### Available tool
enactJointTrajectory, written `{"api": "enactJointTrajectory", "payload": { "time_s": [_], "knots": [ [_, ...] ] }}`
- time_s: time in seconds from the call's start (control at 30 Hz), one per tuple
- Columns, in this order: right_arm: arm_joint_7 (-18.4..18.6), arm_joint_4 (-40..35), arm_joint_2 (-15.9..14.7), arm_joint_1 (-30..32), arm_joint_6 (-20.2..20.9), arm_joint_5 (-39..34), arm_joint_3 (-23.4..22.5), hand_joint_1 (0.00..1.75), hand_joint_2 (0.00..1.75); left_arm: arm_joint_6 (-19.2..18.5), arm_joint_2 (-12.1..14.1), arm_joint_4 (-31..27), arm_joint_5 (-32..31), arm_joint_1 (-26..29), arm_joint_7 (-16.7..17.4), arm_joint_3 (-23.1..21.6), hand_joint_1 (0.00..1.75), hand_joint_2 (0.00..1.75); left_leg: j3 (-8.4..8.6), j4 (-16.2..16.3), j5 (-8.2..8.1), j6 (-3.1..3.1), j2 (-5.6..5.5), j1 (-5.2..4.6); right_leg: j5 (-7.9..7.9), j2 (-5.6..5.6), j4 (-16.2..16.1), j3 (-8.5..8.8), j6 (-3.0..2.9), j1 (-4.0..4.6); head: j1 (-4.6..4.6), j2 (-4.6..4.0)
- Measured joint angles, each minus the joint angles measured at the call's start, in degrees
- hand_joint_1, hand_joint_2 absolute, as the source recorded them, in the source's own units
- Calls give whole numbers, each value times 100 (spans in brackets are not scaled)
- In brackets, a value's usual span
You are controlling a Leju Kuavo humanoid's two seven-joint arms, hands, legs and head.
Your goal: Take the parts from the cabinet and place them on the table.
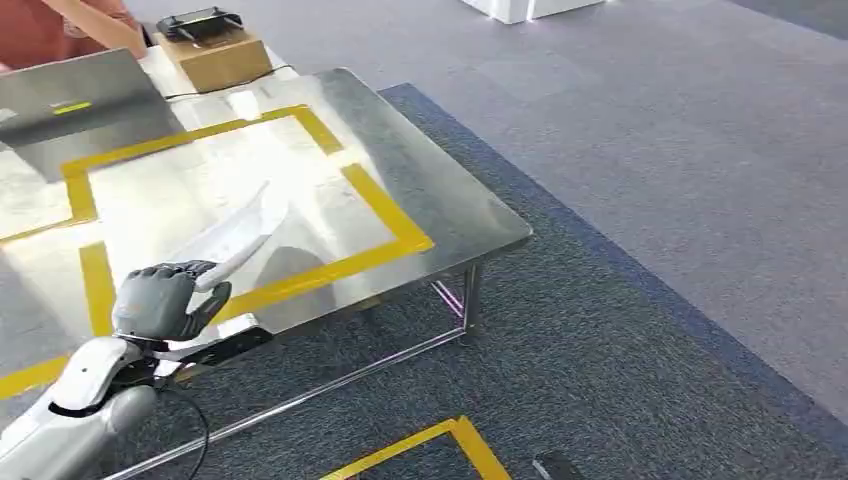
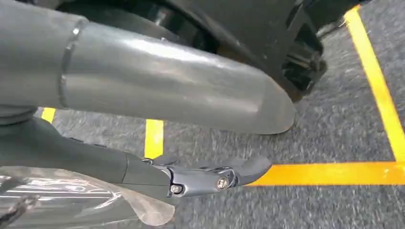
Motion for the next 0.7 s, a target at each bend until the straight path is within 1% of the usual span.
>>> {"api": "enactJointTrajectory", "payload": {
  "time_s": [0.03,0.07,0.1,0.13,0.17,0.2,0.23,0.27,0.3,0.33,0.37,0.4,0.43,0.47,0.5,0.53,0.57,0.6,0.63,0.67,0.7],
  "knots": [
    [-2,0,0,-5,0,0,0,0,0,-2,0,0,-2,13,0,-2,175,175,64,-154,173,-4,9,9,-18,-76,0,20,5,0,-2,0],
    [-2,0,0,-18,0,0,0,0,0,0,0,0,0,8,0,-2,175,175,244,-529,427,4,30,9,-41,-157,0,48,17,0,0,0],
    [0,0,0,-27,2,2,0,0,0,0,2,0,-2,-2,2,0,175,175,474,-991,668,27,109,0,-64,-222,0,84,33,1,-2,0],
    [-2,0,0,-27,2,2,0,0,0,0,11,0,-2,-17,2,0,175,175,738,-1499,875,72,312,-25,-95,-294,-1,129,54,6,-2,0],
    [-2,2,2,-23,2,0,0,0,0,0,11,0,0,-35,2,-2,175,175,839,-1639,747,104,588,-136,-122,-356,-4,143,97,45,-4,0],
    [-2,2,2,-24,2,0,0,0,0,0,7,0,-2,-58,2,-2,175,175,836,-1729,729,157,543,-133,-138,-408,5,130,128,57,-15,0],
    [-2,0,2,-36,2,0,-2,0,0,0,15,0,-2,-48,4,0,175,175,809,-1723,730,162,491,-144,-147,-494,-3,143,142,68,9,0],
    [-2,0,2,-39,2,2,-2,0,0,0,28,0,0,-27,7,2,175,175,800,-1717,717,187,415,-148,-158,-568,-35,175,165,67,-11,0],
    [-4,0,2,-54,2,0,-2,0,0,2,39,0,0,-15,9,7,175,175,820,-1763,730,223,332,-133,-187,-649,-46,222,210,78,-6,0],
    [-2,0,2,-58,2,2,-2,0,0,4,37,-2,0,-5,9,7,175,175,876,-1805,753,261,277,-78,-260,-518,0,192,251,46,-4,0],
    [-9,0,2,-59,2,0,-2,0,0,9,35,-7,0,-34,9,7,175,175,881,-1805,752,300,213,-61,-396,-218,223,100,253,45,22,0],
    [-9,0,2,-59,2,0,-2,0,0,7,20,-7,2,-44,9,7,175,175,876,-1805,750,321,139,-57,-611,-5,696,-142,258,37,63,0],
    [-7,0,2,-51,2,0,-2,0,0,4,17,-7,0,-34,11,4,175,175,876,-1805,743,332,65,-57,-814,76,1192,-403,269,36,63,0],
    [-5,0,2,-41,2,0,-2,0,0,4,15,-7,0,-21,11,-2,175,175,876,-1802,738,339,-6,-59,-951,107,1621,-649,275,39,61,0],
    [0,0,2,-19,2,2,-2,0,0,4,15,-7,0,-3,11,-9,175,175,879,-1799,737,338,-96,-62,-942,118,1841,-810,278,40,68,0],
    [0,0,2,-7,6,2,-2,0,0,4,15,-7,0,8,11,-11,175,175,882,-1796,737,337,-193,-62,-777,120,1744,-827,273,39,61,0],
    [0,0,2,-9,7,2,-2,0,0,4,11,-7,0,9,11,-11,175,175,884,-1786,733,331,-286,-60,-499,131,1390,-716,265,37,68,0],
    [-2,0,2,-18,7,2,-2,0,0,4,4,-7,0,9,11,-11,175,175,889,-1766,722,314,-371,-49,-173,185,854,-500,251,34,63,0],
    [-2,0,0,-25,7,0,-2,0,0,4,4,-7,0,8,11,-11,175,175,888,-1740,701,282,-443,-37,92,347,334,-284,245,16,68,0],
    [-2,2,2,-26,7,2,0,0,0,4,4,-7,0,6,11,-9,175,175,863,-1720,688,249,-487,-49,-27,630,178,-189,235,-14,61,0],
    [-4,2,2,-21,7,0,0,0,0,2,7,-7,0,-9,11,-9,175,175,813,-1666,682,223,-574,-46,-22,612,86,-119,219,-23,41,0]
  ]
}}
